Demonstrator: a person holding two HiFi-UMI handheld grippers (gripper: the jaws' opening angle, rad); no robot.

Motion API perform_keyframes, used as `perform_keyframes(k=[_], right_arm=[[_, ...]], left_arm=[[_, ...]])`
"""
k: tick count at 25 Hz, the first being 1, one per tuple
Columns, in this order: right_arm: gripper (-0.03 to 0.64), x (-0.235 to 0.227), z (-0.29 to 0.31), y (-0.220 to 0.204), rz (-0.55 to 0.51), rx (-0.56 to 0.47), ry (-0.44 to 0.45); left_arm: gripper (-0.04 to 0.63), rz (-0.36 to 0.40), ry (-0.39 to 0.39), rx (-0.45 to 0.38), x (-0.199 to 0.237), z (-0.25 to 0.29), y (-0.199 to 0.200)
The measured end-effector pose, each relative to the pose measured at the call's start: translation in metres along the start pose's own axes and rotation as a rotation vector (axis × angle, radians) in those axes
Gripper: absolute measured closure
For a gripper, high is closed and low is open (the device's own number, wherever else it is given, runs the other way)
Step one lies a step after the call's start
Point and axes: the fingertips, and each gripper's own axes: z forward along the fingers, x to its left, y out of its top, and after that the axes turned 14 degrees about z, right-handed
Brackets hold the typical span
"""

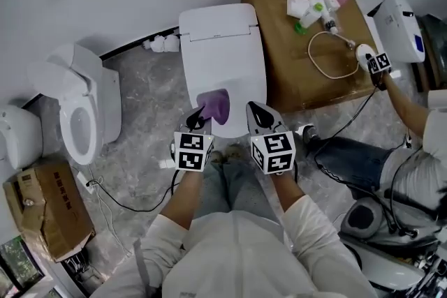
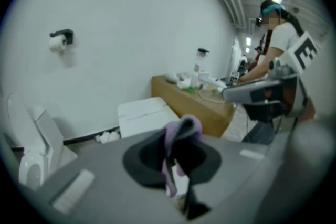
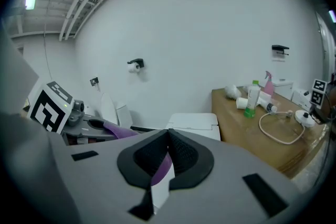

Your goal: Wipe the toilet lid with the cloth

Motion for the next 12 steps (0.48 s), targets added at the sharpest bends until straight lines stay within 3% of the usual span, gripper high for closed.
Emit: perform_keyframes(k=[12], right_arm=[[0.601,0.036,-0.021,0.091,-0.053,-0.168,0.039]], left_arm=[[0.578,0.010,0.079,-0.243,0.030,-0.056,0.108]])
